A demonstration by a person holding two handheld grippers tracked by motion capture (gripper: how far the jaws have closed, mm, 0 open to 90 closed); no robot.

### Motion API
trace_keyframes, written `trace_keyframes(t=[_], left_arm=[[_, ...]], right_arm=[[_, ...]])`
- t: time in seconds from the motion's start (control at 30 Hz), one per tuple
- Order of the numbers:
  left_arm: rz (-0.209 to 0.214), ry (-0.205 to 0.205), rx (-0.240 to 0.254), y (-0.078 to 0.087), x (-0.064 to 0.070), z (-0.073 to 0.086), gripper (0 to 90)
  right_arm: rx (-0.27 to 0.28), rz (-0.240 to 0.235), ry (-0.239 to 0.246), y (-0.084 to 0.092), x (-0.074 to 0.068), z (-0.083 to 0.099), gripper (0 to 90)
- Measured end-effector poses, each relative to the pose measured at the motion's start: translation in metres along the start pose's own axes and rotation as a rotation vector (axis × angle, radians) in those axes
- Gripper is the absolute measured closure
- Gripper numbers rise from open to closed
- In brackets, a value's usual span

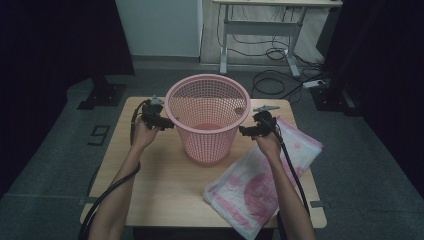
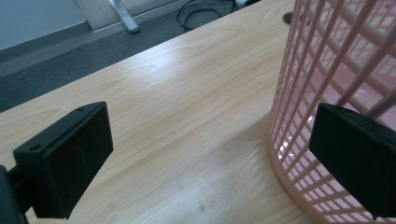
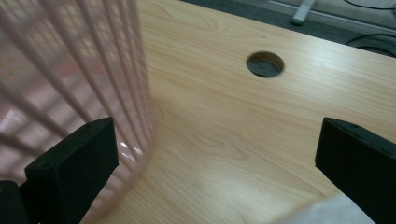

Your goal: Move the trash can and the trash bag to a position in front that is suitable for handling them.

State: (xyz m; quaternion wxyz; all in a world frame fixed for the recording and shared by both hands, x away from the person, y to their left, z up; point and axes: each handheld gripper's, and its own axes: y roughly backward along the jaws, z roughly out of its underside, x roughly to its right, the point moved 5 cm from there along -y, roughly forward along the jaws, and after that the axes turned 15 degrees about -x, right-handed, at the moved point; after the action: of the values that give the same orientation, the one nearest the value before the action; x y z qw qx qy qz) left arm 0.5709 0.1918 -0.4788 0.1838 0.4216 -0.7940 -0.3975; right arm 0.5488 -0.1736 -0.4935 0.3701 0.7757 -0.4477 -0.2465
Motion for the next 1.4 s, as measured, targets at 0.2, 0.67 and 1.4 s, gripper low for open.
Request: trace_keyframes(t=[0.2,0.67,1.4], left_arm=[[0.023,-0.009,0.016,0.008,0.009,0.013,0.0],[0.054,-0.063,0.003,0.043,0.025,0.058,0.0],[0.071,-0.046,-0.120,0.030,0.051,0.160,0.0]], right_arm=[[-0.034,0.005,0.056,0.004,-0.008,0.007,0.0],[-0.025,-0.030,0.106,0.029,-0.019,0.042,0.0],[-0.099,-0.041,0.032,0.037,0.006,0.143,0.0]])
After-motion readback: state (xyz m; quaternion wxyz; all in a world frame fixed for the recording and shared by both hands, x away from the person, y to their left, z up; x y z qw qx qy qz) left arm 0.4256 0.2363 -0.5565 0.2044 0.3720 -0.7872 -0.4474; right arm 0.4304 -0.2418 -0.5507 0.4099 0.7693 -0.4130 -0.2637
